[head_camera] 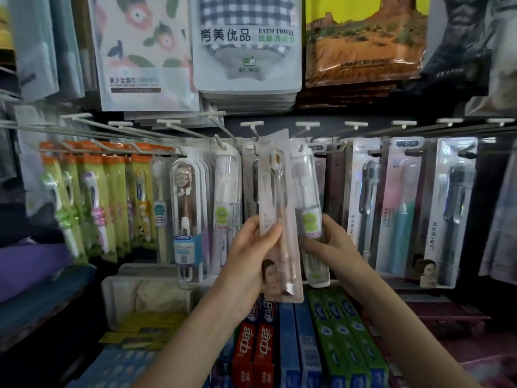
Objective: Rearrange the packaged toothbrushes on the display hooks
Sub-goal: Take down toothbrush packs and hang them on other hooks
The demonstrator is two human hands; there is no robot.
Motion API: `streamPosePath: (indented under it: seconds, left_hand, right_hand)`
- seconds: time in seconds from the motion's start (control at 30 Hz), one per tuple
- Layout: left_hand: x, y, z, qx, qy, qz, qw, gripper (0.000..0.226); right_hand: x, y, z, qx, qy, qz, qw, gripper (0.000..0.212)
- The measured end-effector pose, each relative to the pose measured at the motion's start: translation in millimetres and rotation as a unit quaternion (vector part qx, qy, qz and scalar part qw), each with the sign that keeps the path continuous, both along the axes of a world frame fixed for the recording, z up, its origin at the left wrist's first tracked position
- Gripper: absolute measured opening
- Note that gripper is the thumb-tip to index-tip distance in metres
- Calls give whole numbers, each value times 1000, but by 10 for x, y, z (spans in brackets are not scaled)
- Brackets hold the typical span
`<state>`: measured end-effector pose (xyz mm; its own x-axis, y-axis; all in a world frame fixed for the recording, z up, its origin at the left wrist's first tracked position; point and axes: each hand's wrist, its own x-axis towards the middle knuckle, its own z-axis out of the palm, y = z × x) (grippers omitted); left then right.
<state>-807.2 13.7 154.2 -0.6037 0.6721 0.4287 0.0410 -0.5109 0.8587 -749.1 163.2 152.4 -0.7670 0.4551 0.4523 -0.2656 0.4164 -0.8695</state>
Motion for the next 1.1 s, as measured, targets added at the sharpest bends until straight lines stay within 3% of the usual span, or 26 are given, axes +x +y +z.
streamPosePath:
  seconds: [0.1,0.2,0.23,0.37,0.5,0.57,0.63,0.7,0.8,0.9,1.0,1.1]
  left_hand:
    - [-7,-38,-47,-39,38,1,999,21]
    - [-122,-100,-96,-49,38,20,998,68]
    - [-155,-129,-101,-49,32,22,998,73]
    - [-200,-172,-115,-86,75,19,993,69]
    - [-146,-41,-35,-99,112,23,989,83]
    - [-134,29,-28,-107,123,25,986,70]
    - [-104,90,-43,-117,149,44,981,37]
    - [-29,132,-55,-127,185,75,972,27]
    - [-45,203,-166,-118,178,71,974,33]
    - [-69,187,-164,-93,139,60,984,55]
    - [-135,218,-101,-111,145,55,982,32]
    - [-113,260,-5,-145,182,50,971,28]
  right_hand:
    - [13,-9,-22,10,6,-15,1000,22]
    - [38,-33,-4,16,24,-10,1000,26]
    - [52,-53,21,25,34,-7,999,29]
    - [122,-131,132,56,80,-2,995,28]
    - [164,-80,128,-4,108,-27,994,25]
    - [205,-20,83,-22,91,-54,994,27]
    - [257,26,42,-33,77,-70,994,27]
    - [302,41,35,-47,75,-70,994,27]
    - [340,40,32,-40,66,-64,995,28]
    - [354,43,29,-30,53,-58,996,32]
    - [350,57,17,-28,48,-53,997,27]
    - [327,62,4,-30,50,-52,997,36]
